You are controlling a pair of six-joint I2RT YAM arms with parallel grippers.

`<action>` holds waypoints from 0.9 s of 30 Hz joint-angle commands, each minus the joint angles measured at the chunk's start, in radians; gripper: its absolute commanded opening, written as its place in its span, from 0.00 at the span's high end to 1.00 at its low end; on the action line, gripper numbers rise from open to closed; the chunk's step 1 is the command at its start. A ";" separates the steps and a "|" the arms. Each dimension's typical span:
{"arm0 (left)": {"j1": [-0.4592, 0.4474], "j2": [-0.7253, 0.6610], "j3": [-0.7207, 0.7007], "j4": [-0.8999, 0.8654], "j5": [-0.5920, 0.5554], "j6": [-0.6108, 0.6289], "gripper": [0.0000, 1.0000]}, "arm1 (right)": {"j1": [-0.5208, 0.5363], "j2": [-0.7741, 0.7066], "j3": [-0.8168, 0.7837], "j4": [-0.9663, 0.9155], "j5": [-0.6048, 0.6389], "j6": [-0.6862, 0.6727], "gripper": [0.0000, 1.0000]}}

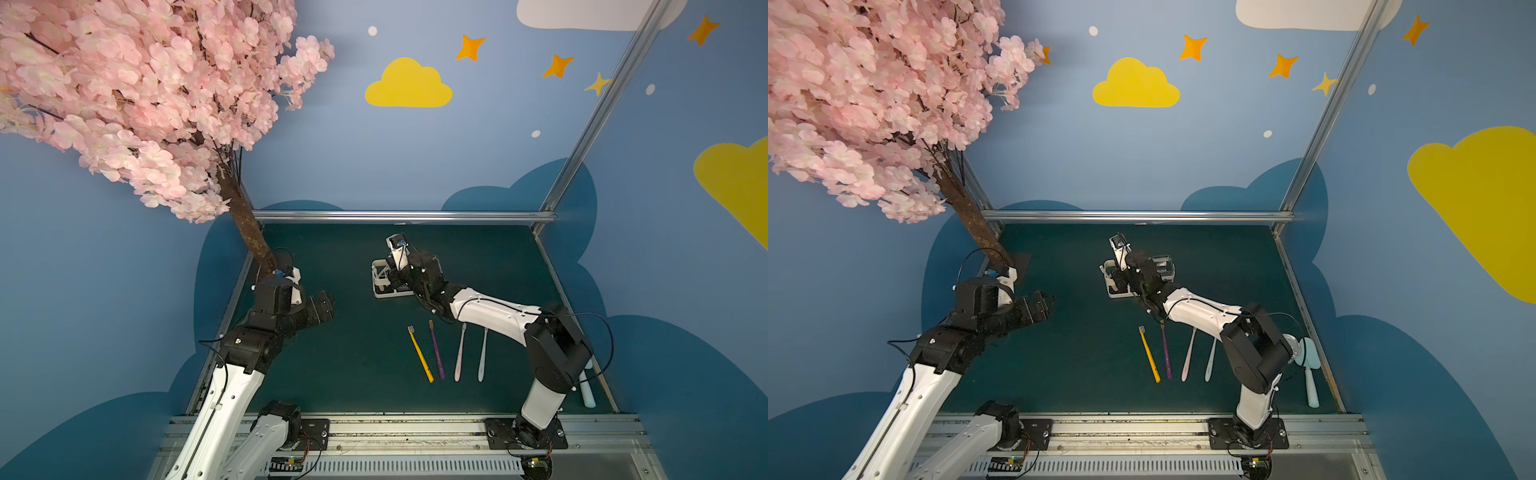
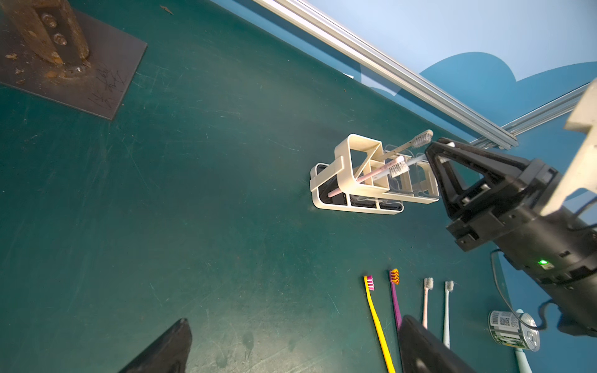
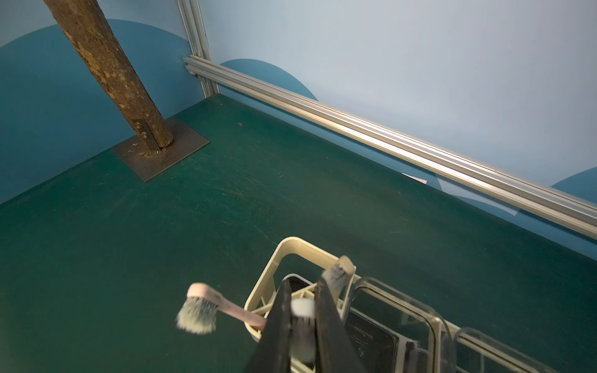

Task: Place the toothbrush into the toothbrush holder
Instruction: Place the toothbrush in the toothbrush holder.

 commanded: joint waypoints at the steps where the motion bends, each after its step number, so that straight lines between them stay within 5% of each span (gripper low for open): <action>1: 0.007 -0.004 -0.009 0.014 0.012 0.005 0.00 | -0.003 0.028 -0.014 0.056 0.014 0.006 1.00; 19: 0.017 0.001 -0.011 0.017 0.023 0.004 0.00 | -0.001 0.056 -0.040 0.045 0.044 0.024 1.00; 27: 0.023 0.005 -0.012 0.019 0.030 0.004 0.01 | 0.005 0.030 -0.021 -0.005 0.032 0.039 0.75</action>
